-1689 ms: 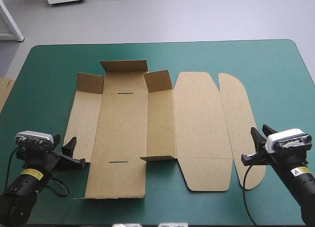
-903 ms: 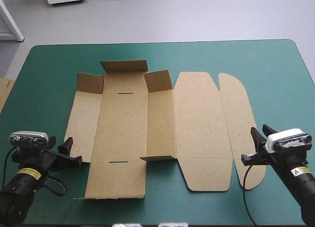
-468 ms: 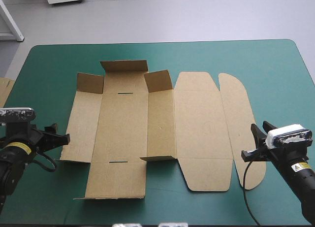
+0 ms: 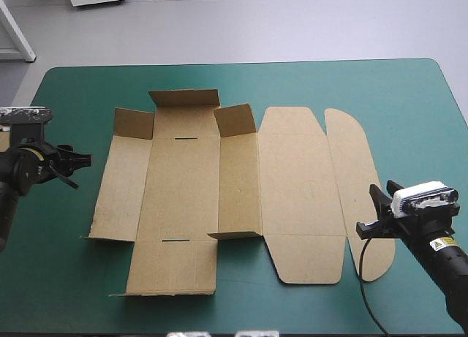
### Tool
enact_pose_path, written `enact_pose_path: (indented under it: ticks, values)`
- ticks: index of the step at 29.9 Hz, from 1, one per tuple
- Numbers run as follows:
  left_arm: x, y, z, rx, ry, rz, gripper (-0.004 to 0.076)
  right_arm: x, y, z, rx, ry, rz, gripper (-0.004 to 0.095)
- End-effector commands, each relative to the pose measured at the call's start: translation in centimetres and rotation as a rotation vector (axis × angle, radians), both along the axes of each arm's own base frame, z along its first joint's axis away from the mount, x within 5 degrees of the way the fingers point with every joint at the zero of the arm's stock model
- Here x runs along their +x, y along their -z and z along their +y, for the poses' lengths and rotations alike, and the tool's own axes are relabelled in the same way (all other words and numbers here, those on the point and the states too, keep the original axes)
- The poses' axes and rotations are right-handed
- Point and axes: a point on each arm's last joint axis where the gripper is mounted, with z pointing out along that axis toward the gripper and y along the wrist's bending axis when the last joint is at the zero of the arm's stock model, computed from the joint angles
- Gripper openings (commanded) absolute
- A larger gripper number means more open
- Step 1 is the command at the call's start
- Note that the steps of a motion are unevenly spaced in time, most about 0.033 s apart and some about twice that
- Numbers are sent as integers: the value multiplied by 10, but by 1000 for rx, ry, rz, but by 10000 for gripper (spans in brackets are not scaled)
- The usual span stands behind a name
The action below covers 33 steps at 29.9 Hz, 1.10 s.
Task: Fold the box
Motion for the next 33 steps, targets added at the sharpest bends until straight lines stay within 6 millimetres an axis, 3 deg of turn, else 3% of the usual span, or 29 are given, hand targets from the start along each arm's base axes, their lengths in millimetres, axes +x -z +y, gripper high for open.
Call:
enact_pose_path:
  ticks: [1,4,7,12,17,21,26,33]
  values:
    - [7,0,32,-124,-54,-28,403,4,-14,-2,8,27,-62,324]
    - [11,2,45,-319,-37,-108,403,4,-14,-2,8,32,-66,327]
    - [17,8,49,-341,38,-99,403,4,-15,-3,10,35,-69,327]
    - [30,42,54,-427,81,108,403,4,-15,-3,10,35,-69,327]
    - [49,72,50,-605,166,207,403,6,-16,-2,10,33,-67,328]
    - [59,93,55,-643,171,270,403,8,-15,-2,9,34,-60,328]
    - [60,114,69,-697,153,353,403,8,-14,-2,12,30,-49,328]
    - [61,129,80,-798,182,366,403,8,-14,-2,12,30,-49,328]
